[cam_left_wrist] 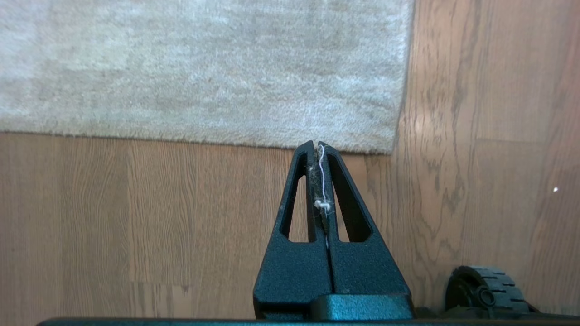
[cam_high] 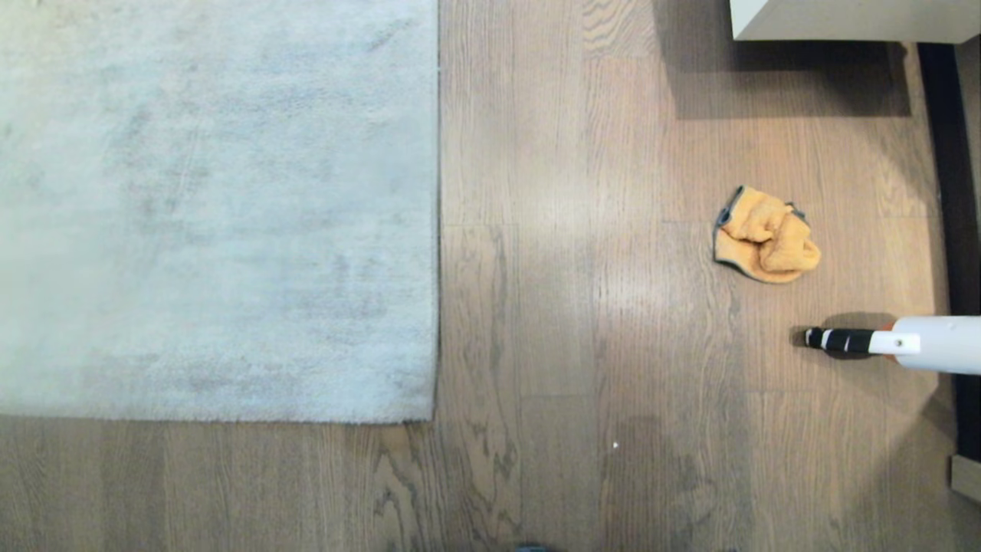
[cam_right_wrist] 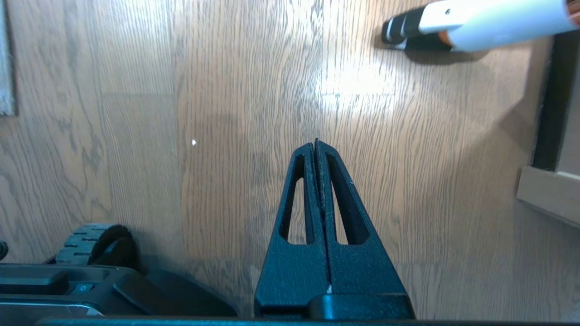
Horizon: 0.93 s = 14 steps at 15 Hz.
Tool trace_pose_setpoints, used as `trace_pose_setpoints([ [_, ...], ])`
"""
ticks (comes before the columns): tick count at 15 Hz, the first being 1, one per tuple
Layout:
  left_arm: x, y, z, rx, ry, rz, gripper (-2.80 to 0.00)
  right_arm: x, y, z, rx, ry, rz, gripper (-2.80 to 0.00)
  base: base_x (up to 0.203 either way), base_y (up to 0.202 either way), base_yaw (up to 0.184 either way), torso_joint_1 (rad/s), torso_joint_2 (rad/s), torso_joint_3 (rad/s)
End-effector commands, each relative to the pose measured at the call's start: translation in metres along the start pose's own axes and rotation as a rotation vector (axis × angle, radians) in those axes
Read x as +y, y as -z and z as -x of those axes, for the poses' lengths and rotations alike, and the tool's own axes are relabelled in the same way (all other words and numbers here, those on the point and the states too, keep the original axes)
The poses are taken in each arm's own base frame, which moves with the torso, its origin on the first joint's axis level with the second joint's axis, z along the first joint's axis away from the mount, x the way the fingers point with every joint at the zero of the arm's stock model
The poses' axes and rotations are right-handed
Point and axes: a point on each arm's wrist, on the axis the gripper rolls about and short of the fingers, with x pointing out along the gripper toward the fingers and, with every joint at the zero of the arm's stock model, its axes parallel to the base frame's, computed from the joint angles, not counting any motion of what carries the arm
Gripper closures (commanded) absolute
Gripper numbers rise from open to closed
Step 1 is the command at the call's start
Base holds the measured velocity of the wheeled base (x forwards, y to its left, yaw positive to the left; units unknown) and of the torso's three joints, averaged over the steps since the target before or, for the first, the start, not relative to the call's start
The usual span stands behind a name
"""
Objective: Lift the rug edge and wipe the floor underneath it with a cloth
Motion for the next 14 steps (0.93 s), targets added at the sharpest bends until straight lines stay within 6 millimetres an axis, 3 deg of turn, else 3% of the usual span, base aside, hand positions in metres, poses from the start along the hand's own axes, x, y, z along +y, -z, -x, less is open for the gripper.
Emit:
trace_pose_setpoints([
  [1,0.0,-0.0001,0.0,-0.001,-0.001,0.001,0.0,0.0,0.0001,-0.0002,0.003,0.0,0.0,0.0,0.0,0.0,0.0,0.008,0.0,0.196],
  [14,0.0001,-0.0002,0.0,-0.002,-0.004,0.003,0.0,0.0,0.0,-0.0002,0.003,0.0,0.0,0.0,0.0,0.0,0.0,0.001,0.0,0.203],
])
